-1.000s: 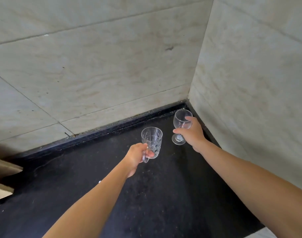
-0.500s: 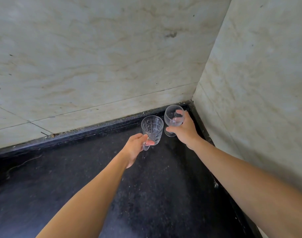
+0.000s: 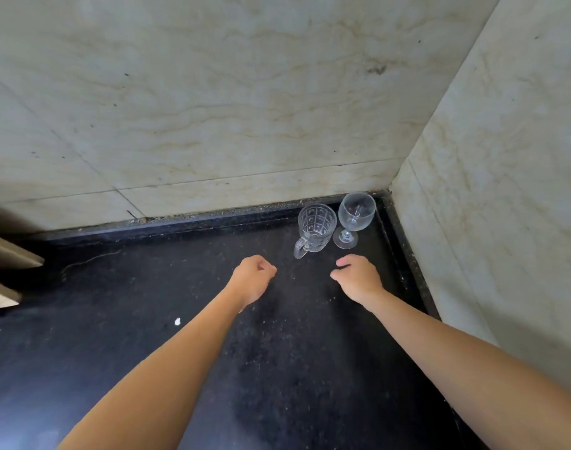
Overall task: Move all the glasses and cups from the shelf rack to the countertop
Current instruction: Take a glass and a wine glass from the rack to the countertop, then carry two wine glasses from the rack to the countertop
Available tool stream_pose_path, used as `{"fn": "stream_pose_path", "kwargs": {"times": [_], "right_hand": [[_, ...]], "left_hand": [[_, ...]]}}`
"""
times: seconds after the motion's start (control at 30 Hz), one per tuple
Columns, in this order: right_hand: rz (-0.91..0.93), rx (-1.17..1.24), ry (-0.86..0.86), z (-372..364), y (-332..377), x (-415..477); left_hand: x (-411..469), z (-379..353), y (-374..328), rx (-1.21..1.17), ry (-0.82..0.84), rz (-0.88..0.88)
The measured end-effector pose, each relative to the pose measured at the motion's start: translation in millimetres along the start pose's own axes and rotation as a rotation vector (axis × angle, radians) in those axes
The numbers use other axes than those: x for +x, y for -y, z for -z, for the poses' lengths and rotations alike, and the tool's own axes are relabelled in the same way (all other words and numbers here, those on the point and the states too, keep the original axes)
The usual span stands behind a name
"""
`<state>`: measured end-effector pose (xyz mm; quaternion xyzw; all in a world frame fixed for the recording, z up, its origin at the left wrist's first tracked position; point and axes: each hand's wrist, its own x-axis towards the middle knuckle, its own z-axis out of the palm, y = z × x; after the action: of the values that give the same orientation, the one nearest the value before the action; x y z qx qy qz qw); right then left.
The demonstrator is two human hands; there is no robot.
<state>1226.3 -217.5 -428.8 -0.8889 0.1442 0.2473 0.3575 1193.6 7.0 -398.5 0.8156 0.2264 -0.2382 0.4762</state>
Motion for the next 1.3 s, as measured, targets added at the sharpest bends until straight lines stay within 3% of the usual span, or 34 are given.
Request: {"fn": "stream_pose_path", "kwargs": {"times": [0.23, 0.47, 0.67, 1.0, 1.3], "right_hand": [[0.403, -0.406, 0.225, -64, 74, -89], [0.855, -0.686, 0.365, -159, 144, -219], [1.184, -0.814, 0.473, -252, 160, -373], [1.716, -0.976, 0.705, -408, 144, -663], [2.093, -1.023, 0.933, -547, 123, -874]], "left_hand": [[-110, 58, 92, 0.259, -0.076, 0.024], [-256, 121, 205, 0.312, -0.275, 0.132], [-419, 145, 313, 0.340, -0.460, 0.274], [-723, 122, 477, 0.097, -0.788, 0.605], [-890, 96, 605, -0.186, -0.956, 0.854]]}}
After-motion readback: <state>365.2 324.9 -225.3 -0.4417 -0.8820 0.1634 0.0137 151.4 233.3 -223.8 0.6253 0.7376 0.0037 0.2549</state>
